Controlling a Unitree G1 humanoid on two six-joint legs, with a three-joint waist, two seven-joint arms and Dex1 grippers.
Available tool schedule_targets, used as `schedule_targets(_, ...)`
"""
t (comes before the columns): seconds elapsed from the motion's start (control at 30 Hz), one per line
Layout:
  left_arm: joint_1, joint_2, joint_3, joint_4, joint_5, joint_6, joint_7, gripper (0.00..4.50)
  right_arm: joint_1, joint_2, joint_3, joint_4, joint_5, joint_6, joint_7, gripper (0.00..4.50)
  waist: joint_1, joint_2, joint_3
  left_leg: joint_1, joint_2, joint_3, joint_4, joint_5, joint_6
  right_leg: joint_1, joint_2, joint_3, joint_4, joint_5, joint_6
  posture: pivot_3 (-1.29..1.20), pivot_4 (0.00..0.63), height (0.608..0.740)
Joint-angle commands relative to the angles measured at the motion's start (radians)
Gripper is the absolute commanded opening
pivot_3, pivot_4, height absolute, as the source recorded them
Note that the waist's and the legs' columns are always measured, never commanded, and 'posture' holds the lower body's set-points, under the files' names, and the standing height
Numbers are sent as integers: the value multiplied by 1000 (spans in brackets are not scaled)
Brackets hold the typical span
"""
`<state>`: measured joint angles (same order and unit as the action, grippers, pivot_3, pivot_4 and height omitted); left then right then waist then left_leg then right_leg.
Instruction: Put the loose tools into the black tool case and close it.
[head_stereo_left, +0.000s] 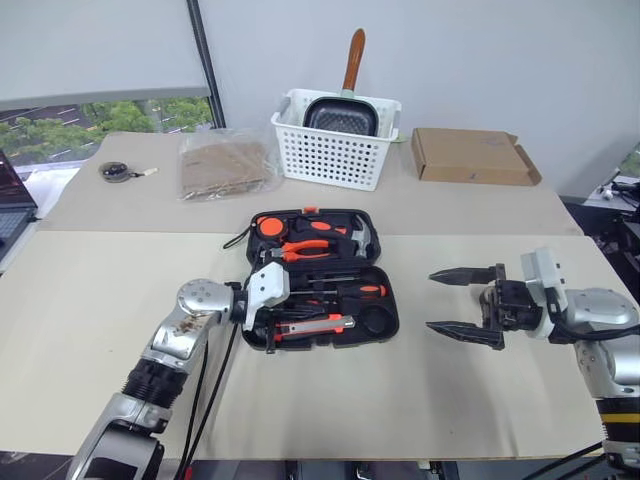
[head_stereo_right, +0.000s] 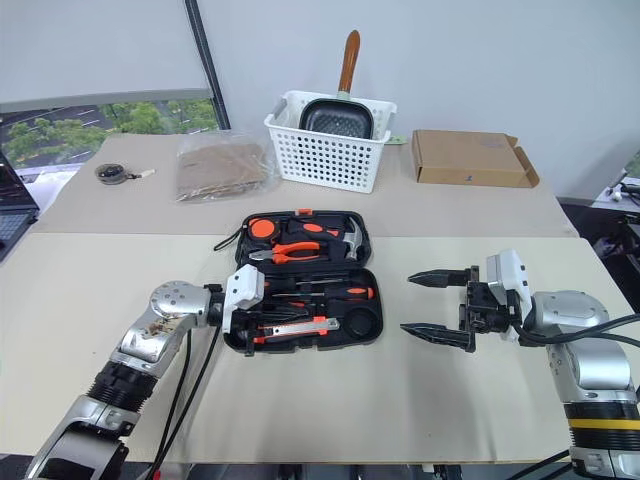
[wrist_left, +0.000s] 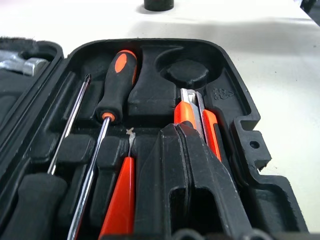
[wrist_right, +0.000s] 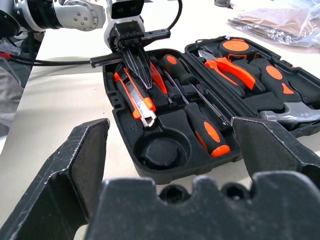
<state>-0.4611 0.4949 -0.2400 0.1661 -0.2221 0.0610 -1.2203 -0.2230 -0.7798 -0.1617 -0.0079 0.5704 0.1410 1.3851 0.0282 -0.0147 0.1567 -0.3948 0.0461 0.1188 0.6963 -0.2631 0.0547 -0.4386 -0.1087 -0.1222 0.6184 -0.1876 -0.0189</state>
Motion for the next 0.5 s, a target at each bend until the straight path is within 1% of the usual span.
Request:
schedule_targets(0.03,-15,-13,-35,46,62,-70,11,31,-14,-6,-8,-34,9,10,-8,4500,2,0,0,0,0,0,0,0,0,0,0,0,0,0,0,0,150,700)
schedule_targets(0.13,-27,-21,-54,94,110,-141,22,31,-15,-8,-8,-37,9,13,-12,4500,9,1,-1,1,0,0,1,0,0,1,0,0,0,0,1,0,150,700)
schedule_targets(0.2,-42,-37,-44,133,123,-186,49,31,-12,-11,-11,-38,11,13,-11,4500,13,2,-1,2,0,0,1,0,0,2,-1,0,0,1,1,0,150,700)
schedule_targets(0.33,-69,-71,19,128,52,-180,61,31,-5,-15,-18,-36,14,10,-7,4500,14,4,-2,2,0,0,2,1,1,2,-2,0,1,1,2,0,150,700)
schedule_targets(0.43,-78,-59,42,94,36,-150,61,31,-4,-14,-19,-30,11,4,-6,4500,11,4,-2,1,0,0,2,1,1,1,-2,0,1,1,2,0,150,700)
schedule_targets(0.5,-77,-58,59,46,-10,-118,40,31,-5,-10,-17,-28,9,2,-8,4500,9,4,-2,-1,0,0,2,1,1,0,-1,0,1,1,2,0,150,700)
